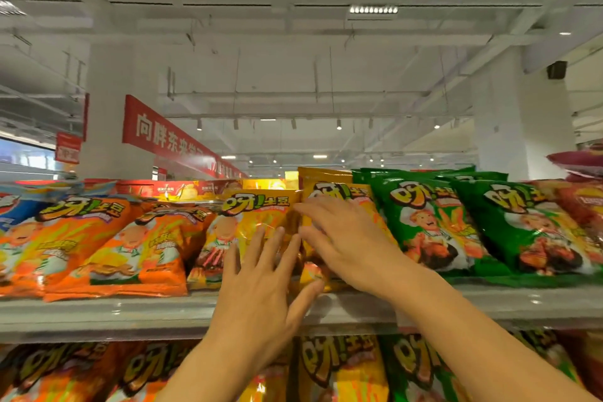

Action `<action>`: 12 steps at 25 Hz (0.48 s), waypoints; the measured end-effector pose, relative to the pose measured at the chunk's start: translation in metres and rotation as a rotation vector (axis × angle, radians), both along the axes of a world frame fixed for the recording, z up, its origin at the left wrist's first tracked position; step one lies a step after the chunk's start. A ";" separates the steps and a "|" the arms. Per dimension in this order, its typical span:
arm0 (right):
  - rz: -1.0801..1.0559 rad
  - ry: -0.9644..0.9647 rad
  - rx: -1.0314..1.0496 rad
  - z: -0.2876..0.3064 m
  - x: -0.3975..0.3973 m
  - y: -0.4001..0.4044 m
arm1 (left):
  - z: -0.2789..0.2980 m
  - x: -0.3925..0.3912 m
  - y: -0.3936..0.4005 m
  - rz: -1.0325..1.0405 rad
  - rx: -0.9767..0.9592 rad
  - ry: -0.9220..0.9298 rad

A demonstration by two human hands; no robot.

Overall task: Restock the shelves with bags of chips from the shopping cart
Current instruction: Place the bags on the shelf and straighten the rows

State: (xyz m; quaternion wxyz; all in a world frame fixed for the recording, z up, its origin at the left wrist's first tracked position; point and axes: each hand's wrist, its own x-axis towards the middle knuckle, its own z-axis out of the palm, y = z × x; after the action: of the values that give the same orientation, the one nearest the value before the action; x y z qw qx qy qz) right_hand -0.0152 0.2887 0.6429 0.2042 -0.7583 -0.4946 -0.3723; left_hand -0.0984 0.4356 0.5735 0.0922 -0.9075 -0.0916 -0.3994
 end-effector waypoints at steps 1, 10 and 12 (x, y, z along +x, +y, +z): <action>-0.065 -0.030 -0.120 0.011 0.003 0.024 | -0.003 -0.001 0.004 0.005 0.002 0.033; -0.525 0.076 -0.462 0.069 0.059 0.110 | -0.014 -0.007 0.026 -0.251 -0.025 0.030; -0.553 0.018 -0.444 0.068 0.053 0.109 | -0.015 -0.008 0.029 -0.282 0.003 0.015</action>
State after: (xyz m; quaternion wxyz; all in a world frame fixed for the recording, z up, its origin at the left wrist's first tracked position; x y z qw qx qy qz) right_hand 0.0381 0.3973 0.7107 -0.0698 -0.8928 -0.3377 -0.2899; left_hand -0.1065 0.4649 0.5589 0.0375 -0.9143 0.0381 -0.4016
